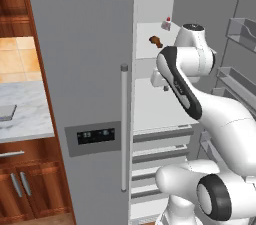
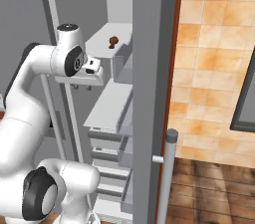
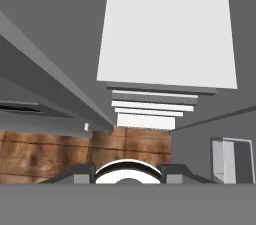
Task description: Take the chicken drumstick from the fridge and place it on the digital scale on the counter by the fridge. Wait a few seconds for a reading, then move it to the plate on the dining counter.
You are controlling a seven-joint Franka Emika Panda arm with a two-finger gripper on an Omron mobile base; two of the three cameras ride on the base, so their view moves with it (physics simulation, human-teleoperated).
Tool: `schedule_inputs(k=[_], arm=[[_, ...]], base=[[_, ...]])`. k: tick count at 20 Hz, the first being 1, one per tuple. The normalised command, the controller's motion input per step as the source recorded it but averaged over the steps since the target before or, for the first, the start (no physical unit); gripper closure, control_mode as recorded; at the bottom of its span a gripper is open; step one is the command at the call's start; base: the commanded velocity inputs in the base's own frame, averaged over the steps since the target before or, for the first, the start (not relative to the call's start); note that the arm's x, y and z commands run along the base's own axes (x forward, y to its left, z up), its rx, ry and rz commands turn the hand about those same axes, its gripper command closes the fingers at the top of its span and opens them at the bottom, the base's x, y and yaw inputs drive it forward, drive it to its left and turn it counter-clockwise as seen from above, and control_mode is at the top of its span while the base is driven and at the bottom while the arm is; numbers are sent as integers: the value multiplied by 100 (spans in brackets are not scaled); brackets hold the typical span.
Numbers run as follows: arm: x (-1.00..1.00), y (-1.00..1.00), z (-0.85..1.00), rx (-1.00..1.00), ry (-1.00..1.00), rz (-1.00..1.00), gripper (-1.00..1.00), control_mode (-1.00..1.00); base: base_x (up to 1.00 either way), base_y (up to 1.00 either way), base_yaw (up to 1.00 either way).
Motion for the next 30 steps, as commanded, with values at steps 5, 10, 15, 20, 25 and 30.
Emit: schedule_inputs(k=[5,10,15,20,25,30], arm=[[-31,-2,0,0,-17,0,-100,-100],[-21,-22,45,7,-40,0,-100,-100],[13,-14,71,3,-35,0,-100,-100],[36,-7,64,0,-27,0,-100,-100],[53,-3,47,0,-11,-1,-100,-100],[88,-2,13,0,-1,-3,-100,-100]], base=[[0,0,0],[0,0,0],[0,0,0],[0,0,0],[0,0,0],[0,0,0]])
